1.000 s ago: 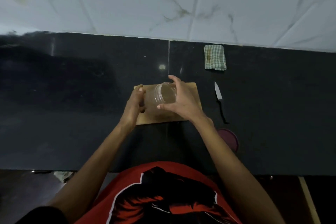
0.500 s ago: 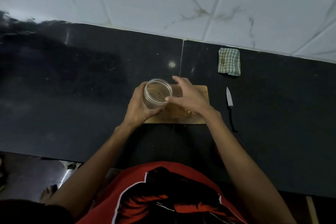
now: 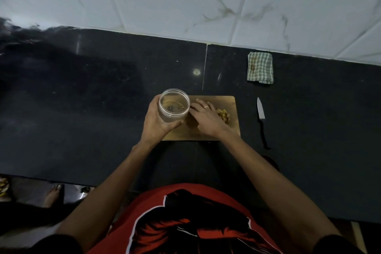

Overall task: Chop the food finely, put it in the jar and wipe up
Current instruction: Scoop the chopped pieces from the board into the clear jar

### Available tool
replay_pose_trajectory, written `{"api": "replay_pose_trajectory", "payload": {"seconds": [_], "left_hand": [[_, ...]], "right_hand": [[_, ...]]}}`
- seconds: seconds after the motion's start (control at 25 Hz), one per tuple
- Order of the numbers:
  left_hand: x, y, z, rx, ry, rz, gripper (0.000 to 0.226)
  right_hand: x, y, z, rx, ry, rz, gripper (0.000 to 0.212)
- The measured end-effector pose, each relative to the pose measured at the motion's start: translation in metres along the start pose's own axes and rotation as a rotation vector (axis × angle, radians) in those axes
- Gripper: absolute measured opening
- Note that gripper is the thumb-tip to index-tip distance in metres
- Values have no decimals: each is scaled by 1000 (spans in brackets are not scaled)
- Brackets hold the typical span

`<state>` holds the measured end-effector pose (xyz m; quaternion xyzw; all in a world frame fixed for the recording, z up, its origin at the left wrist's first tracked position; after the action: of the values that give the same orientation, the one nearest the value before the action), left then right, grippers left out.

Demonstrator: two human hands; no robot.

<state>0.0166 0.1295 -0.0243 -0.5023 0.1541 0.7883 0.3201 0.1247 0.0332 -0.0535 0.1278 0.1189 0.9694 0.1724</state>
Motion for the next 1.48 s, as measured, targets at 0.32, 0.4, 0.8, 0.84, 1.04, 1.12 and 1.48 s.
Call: {"api": "replay_pose_trajectory", "payload": {"seconds": [0.32,0.4,0.8,0.84,1.04,1.12,1.48], "left_hand": [[-7,-5,-32,67,40,15,94],[-6,-7,-37,81,47,17,94],[7,-3,-46,131,78,62,98],[7,-3,-46,128,76,60,97],[5,-1,-46,126,75,37,96],[6,-1,-46,129,75,39,96],[9,-1,-46,132,58,32,98]], "right_hand": [[-77,43,32,-323,-331,-251,52],[-92,50,27,-309,-398,-351,54],[-71,46,5,-198,-272,-286,52],[-69,47,8,-251,-232,-280,45],[-70,50,24,-403,-190,-258,30],[-76,53,35,-488,-255,-284,25],[-115,70,26,-591,-1056,-644,21]]}}
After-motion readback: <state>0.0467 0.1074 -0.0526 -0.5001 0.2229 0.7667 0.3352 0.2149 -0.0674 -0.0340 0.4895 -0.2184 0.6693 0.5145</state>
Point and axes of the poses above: each hand's wrist, its own y-axis away from the middle knuckle, its own z-axis out of the back of the hand, x = y × z, the point moved 10 cm from there along -y, towards the middle knuckle, and after that the axes turned 4 degrees about -x, right-handed, at the moved point
